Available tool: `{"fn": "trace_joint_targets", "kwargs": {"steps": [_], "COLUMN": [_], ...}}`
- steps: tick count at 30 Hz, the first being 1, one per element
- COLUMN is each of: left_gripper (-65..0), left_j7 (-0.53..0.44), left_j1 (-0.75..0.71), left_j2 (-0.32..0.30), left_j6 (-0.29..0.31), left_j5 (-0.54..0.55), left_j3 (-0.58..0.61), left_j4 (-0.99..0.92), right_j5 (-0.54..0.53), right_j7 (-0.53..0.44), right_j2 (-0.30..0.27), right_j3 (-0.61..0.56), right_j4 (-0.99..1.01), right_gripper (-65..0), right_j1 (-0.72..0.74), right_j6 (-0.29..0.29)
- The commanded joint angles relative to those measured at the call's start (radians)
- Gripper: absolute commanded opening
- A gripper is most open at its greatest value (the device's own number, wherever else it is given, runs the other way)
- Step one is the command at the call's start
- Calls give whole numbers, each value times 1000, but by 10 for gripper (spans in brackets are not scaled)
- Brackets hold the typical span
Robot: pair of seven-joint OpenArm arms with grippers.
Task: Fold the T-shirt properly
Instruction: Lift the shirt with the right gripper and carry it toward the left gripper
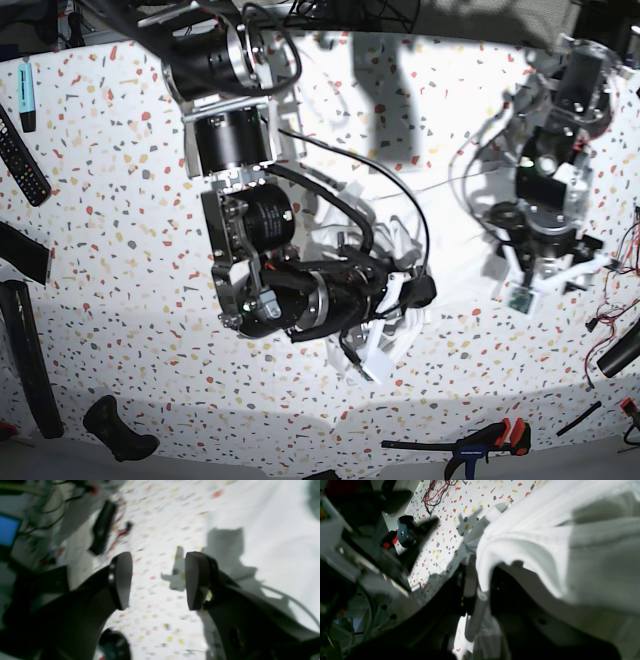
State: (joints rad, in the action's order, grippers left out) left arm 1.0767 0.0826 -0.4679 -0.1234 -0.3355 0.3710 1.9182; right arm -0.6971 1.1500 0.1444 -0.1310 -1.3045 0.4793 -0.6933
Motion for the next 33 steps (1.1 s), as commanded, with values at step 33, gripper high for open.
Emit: {"fn": "trace_joint_targets", "kwargs": {"steps": [33], "left_gripper": [-326], "left_j7": [-362], "left_j1": [28], "left_j2": [283], "left_j6": [267], "left_j5": [345], "left_j3": [-266], "left_j4": [-637], "right_j5": [-72], "right_j7": [-55], "right_j2": [13], "right_j3": [-8], "right_j4": [-20], "right_gripper": [-650], "right_j1": [35], "right_j6": [-5]}}
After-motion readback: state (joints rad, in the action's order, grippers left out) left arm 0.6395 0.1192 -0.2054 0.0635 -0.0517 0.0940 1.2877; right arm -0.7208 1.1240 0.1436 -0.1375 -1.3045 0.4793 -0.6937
